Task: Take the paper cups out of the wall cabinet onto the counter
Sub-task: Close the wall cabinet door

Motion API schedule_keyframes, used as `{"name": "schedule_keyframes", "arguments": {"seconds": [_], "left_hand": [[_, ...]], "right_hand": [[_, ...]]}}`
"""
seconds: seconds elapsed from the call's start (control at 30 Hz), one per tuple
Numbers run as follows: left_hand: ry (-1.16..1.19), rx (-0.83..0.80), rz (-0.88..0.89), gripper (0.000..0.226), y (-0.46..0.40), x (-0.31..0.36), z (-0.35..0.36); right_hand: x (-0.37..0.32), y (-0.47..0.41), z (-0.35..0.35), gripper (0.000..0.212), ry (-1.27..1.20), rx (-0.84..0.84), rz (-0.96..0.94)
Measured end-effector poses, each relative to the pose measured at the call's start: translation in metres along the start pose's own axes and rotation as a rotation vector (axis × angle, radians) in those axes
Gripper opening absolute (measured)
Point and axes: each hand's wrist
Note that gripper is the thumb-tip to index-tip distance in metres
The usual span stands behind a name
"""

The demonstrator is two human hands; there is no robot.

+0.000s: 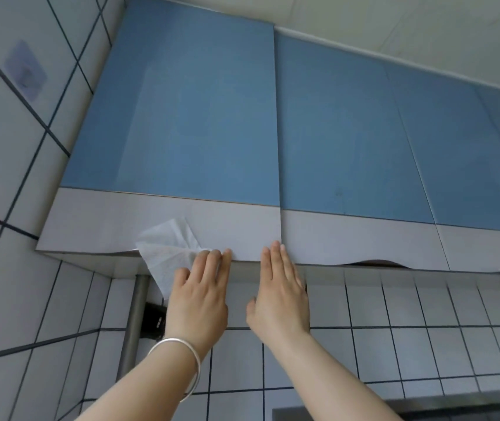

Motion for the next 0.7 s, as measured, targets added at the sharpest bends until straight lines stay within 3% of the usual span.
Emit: {"name": "schedule_keyframes", "arguments": {"seconds": [0.23,0.47,0.7], "left_hand": [[-0.016,-0.002,-0.015,0.069,-0.002,0.002,0.011],[-0.055,0.041,0.017,0.066,-0.001,-0.005,0.026],[-0.090,0.022,0.047,0.072,-0.004,-0.008,0.025]], "right_hand": [[0.003,-0.007,0.018,0.093,0.101,0.082,0.017],[0.011,-0.015,0.024,0.081,0.196,0.142,-0.038],[0.008,-0.025,0.013,0.062,0.088,0.121,-0.006]]}}
Point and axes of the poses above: each hand's wrist, its own y-axis away from the middle knuckle, its own z-axis out of the palm, x = y × z, and after that the axes turned 11 degrees about z, right-handed
